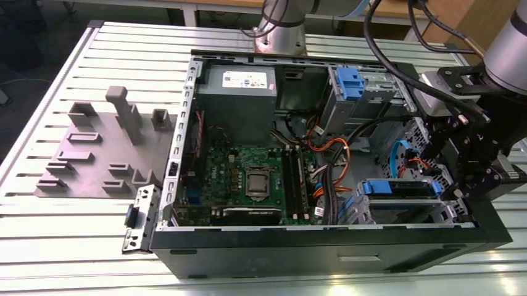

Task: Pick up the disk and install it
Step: 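Insert the first disk wire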

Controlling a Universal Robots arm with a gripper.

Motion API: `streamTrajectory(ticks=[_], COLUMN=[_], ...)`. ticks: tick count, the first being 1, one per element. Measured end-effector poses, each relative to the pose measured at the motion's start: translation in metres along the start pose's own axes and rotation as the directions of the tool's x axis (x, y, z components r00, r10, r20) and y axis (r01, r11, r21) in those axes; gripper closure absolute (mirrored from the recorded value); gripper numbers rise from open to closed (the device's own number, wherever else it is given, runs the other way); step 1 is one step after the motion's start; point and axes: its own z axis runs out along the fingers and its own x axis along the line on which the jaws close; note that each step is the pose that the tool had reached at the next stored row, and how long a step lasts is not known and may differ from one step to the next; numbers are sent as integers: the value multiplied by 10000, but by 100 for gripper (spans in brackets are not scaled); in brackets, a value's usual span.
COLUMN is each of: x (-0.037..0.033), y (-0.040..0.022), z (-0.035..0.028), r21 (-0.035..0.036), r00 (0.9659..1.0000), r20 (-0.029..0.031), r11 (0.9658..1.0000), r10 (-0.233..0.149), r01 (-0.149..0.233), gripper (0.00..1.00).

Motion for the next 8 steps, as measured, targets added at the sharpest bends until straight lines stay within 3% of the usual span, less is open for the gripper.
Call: streamTrajectory(ticks=[8], x=[0], y=[0], z=[0], r21=[-5], r00=[10000], r20=[1], r11=[10000], r10=[-1], r01=[1], gripper=[28])
